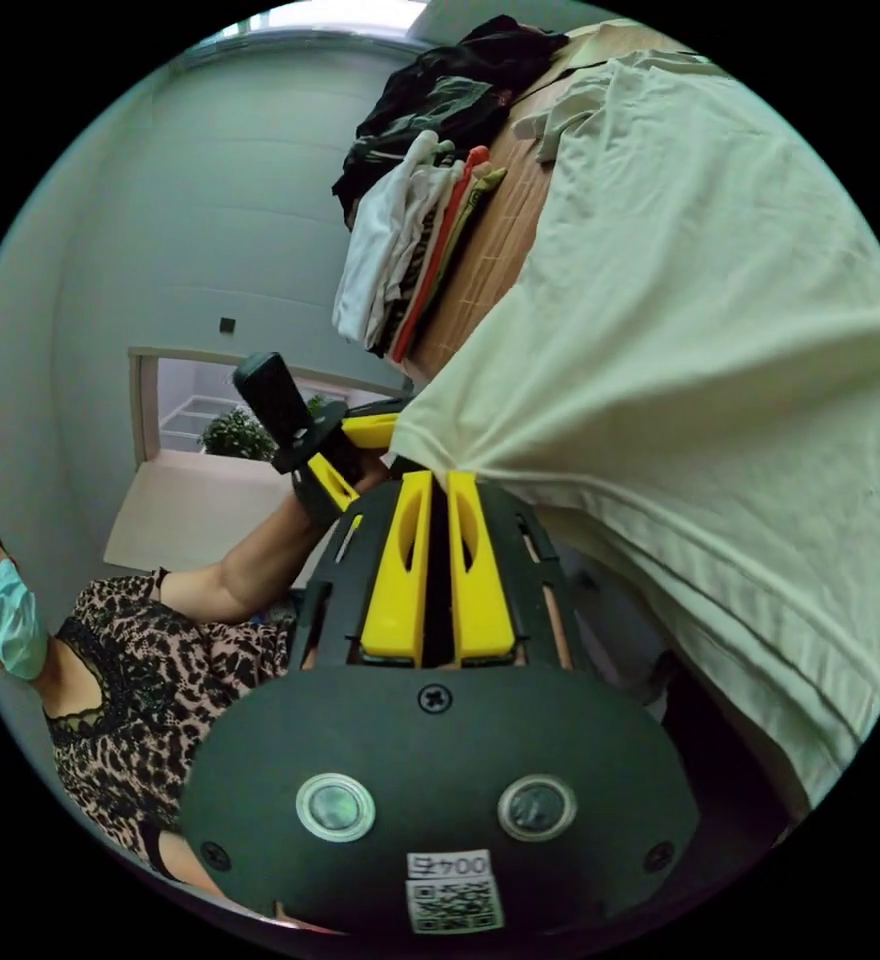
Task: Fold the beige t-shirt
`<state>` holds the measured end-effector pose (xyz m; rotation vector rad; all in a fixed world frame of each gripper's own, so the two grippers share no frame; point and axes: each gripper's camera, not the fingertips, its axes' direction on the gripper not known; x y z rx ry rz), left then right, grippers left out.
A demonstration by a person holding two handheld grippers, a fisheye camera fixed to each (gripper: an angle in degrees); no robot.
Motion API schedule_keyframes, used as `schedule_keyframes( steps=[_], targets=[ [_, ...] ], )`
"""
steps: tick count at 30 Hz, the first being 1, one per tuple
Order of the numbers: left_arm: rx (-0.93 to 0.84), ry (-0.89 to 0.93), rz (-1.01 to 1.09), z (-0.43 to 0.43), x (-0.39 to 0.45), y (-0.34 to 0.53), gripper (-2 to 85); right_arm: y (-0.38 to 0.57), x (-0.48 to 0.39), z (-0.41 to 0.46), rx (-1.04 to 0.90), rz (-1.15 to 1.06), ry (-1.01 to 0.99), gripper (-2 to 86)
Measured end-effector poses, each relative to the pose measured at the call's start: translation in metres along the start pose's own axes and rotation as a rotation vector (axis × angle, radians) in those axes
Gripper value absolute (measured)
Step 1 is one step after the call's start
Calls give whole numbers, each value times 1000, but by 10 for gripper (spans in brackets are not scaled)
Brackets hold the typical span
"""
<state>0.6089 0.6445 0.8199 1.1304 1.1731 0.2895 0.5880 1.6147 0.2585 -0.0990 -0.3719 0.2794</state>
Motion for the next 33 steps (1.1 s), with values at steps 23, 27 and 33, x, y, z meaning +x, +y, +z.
schedule_keyframes(
  steps=[23, 27, 33],
  targets=[
    [276, -231, -330, -146, -54, 38, 34, 171, -84, -26, 418, 129, 900, 99],
    [254, -270, -410, -145, -64, 57, 34, 156, -90, 8, 344, 112, 1034, 101],
    [242, -274, -436, -135, -65, 63, 34, 123, -100, 37, 273, 50, 1191, 112]
  ],
)
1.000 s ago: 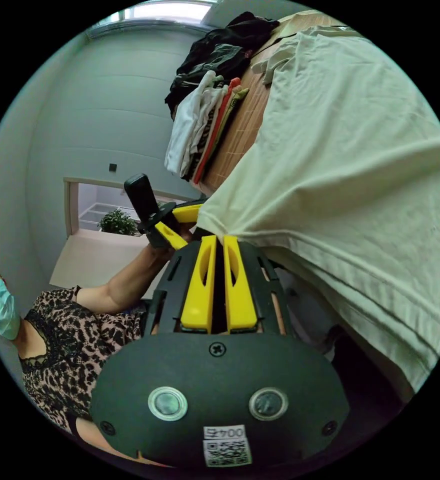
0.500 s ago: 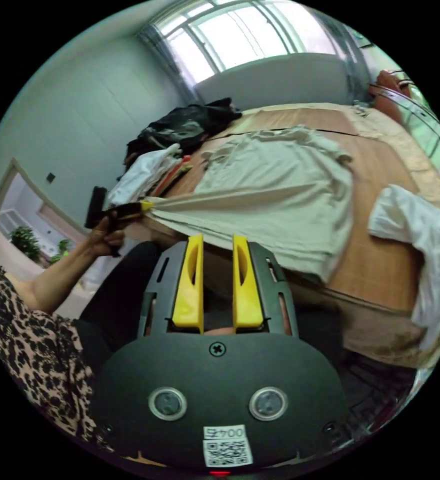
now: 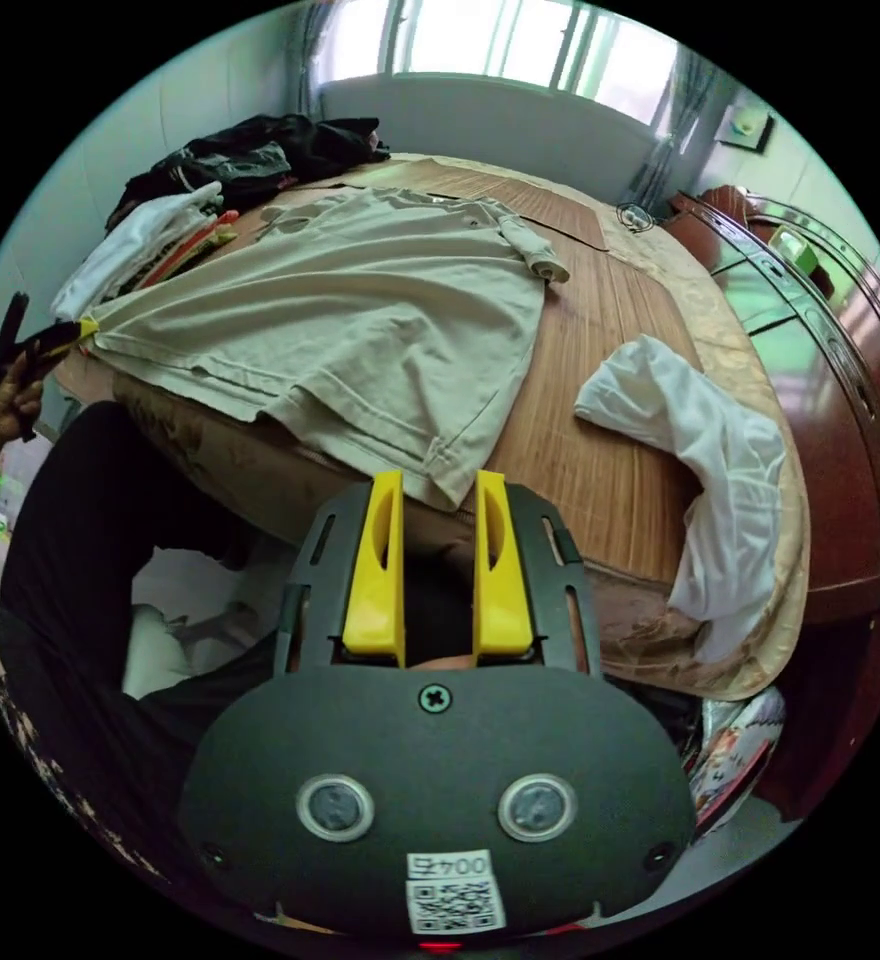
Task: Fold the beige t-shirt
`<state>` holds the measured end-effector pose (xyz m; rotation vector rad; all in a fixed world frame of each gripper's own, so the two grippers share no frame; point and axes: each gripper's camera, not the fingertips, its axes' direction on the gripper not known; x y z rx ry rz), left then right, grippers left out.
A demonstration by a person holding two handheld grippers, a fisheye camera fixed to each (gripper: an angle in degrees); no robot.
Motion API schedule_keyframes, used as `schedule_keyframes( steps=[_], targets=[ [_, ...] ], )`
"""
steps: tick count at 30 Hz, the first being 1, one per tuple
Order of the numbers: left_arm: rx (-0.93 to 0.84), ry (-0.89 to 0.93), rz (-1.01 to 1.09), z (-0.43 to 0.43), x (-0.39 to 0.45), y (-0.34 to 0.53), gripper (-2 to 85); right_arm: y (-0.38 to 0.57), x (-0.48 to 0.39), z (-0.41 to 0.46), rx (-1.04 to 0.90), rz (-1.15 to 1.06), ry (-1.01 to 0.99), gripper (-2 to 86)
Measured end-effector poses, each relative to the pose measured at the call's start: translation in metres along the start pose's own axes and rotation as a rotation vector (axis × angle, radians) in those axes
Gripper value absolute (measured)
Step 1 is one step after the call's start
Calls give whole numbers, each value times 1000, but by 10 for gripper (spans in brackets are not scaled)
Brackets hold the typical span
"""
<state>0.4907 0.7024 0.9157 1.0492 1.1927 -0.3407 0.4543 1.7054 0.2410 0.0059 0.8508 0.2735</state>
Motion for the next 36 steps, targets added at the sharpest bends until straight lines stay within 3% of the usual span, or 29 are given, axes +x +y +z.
schedule_keyframes(
  steps=[7, 10, 16, 22, 36],
  targets=[
    [-19, -17, 24, 2, 6, -1, 34, -14, -28, 7, -63, -177, 80, 99],
    [-33, -26, 31, 6, 9, 1, 34, -19, -34, 9, -66, -220, 118, 37],
    [-36, -29, 58, 9, 14, 7, 35, 6, 13, -20, 26, 12, 41, 10],
    [-151, -44, 91, 36, 17, 18, 35, 56, 55, 3, -6, 204, -124, 57],
    [-166, -34, 66, 51, 20, 33, 34, 49, 12, -6, -14, -104, 119, 88]
  ],
)
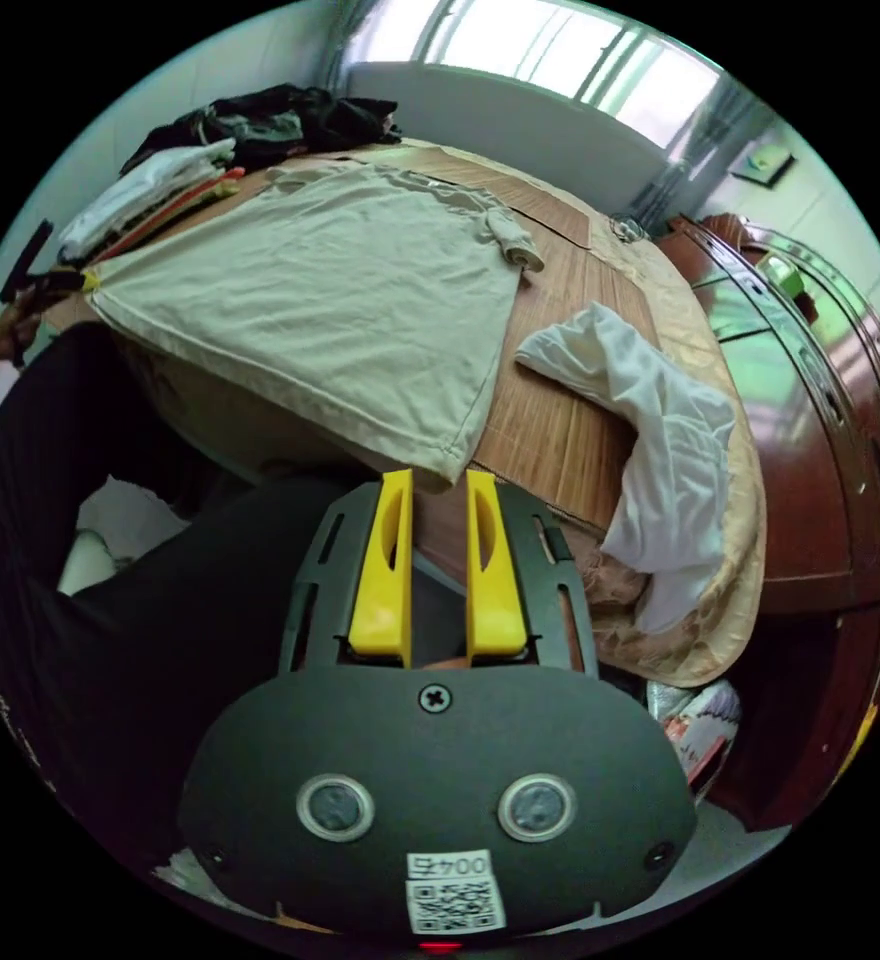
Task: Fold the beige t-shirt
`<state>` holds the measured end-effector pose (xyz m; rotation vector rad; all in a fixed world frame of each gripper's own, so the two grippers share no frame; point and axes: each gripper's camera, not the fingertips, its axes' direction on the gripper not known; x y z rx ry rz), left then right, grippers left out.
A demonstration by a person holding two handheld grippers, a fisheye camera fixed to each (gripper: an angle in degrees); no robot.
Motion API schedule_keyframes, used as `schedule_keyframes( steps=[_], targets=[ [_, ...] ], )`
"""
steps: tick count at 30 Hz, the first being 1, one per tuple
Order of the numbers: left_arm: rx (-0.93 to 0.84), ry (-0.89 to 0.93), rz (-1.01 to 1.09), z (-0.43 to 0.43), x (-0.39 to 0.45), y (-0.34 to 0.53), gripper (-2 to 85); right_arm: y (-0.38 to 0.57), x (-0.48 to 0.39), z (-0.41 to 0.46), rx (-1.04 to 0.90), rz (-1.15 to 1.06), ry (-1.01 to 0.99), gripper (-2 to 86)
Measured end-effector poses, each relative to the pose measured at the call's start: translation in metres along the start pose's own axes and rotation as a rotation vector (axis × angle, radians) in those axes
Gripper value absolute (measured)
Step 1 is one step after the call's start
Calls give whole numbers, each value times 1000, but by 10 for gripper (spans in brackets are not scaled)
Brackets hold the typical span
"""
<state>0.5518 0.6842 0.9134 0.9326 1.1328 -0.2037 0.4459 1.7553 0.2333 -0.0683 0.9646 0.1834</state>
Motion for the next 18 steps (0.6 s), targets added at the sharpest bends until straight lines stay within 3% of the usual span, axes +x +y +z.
schedule_keyframes(
  steps=[4, 6, 10, 18],
  targets=[
    [-1, -3, 11, 3, 5, 0, 36, -10, -1, 11, -27, -77, 92, 85],
    [-3, -6, 21, 4, 8, 0, 39, -17, 2, 22, -51, -118, 156, 42],
    [1, -13, 91, 9, 20, 2, 64, -19, 21, 20, -25, -85, 125, 5],
    [-146, -135, 233, 32, 35, 22, 120, 18, 157, 23, 69, 444, -357, -4]
  ],
)
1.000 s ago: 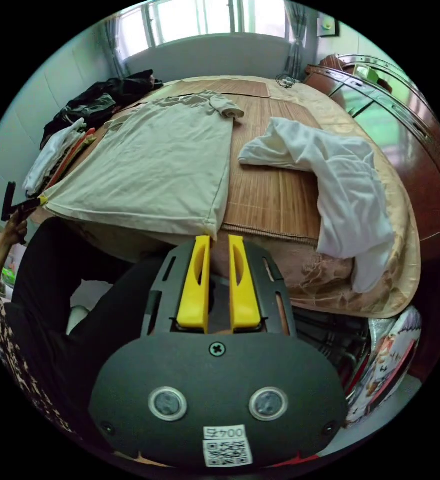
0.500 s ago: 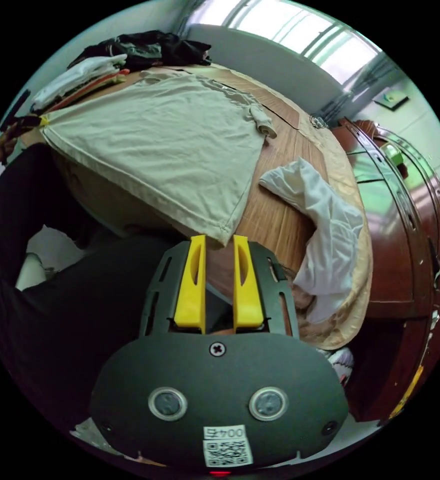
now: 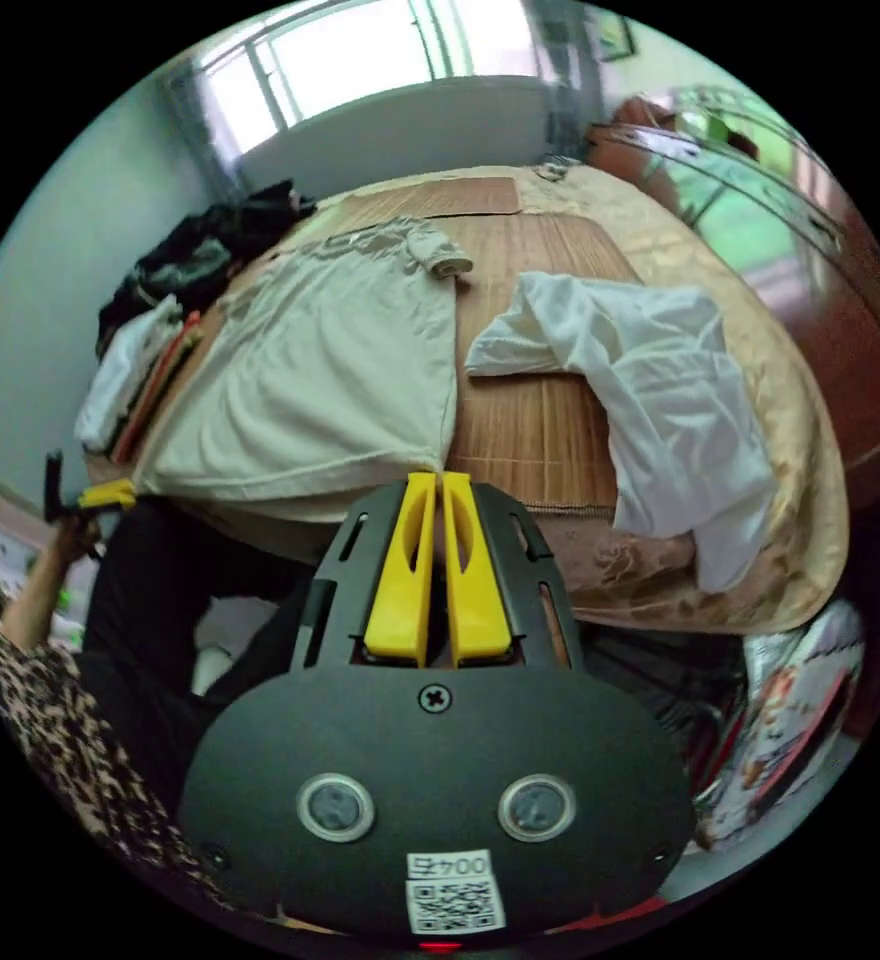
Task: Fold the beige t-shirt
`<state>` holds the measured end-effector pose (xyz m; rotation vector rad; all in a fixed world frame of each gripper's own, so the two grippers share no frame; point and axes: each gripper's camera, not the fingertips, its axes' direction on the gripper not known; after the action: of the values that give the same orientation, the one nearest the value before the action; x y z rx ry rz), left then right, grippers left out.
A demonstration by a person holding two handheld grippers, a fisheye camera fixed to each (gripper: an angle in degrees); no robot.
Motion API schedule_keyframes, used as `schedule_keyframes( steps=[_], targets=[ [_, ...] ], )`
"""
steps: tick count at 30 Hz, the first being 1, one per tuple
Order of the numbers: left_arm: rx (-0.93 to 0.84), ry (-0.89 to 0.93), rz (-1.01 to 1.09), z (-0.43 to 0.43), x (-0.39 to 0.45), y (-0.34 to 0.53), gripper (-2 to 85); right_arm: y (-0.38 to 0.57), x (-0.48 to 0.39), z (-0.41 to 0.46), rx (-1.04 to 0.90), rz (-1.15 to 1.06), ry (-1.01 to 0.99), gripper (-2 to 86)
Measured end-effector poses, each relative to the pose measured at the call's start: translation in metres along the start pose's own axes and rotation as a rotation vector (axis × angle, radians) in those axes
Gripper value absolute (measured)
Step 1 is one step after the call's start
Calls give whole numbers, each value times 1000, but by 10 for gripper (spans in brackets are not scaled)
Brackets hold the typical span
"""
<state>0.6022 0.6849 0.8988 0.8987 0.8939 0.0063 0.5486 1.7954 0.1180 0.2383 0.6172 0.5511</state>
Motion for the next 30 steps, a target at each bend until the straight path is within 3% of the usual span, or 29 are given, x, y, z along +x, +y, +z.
schedule_keyframes(
  steps=[4, 10, 18, 30],
  targets=[
    [-4, -40, 7, 6, 4, 1, 121, -4, 47, 1, 31, 146, -155, -4],
    [10, 8, -30, 12, 0, -12, 120, -11, 73, 11, -10, 143, -82, -4],
    [-7, 15, 31, 16, 19, -43, 119, 0, 157, 15, 88, 427, -196, -4],
    [-214, -34, -2, 42, 21, -91, 114, -10, 222, 38, 33, 410, -248, 2]
  ],
)
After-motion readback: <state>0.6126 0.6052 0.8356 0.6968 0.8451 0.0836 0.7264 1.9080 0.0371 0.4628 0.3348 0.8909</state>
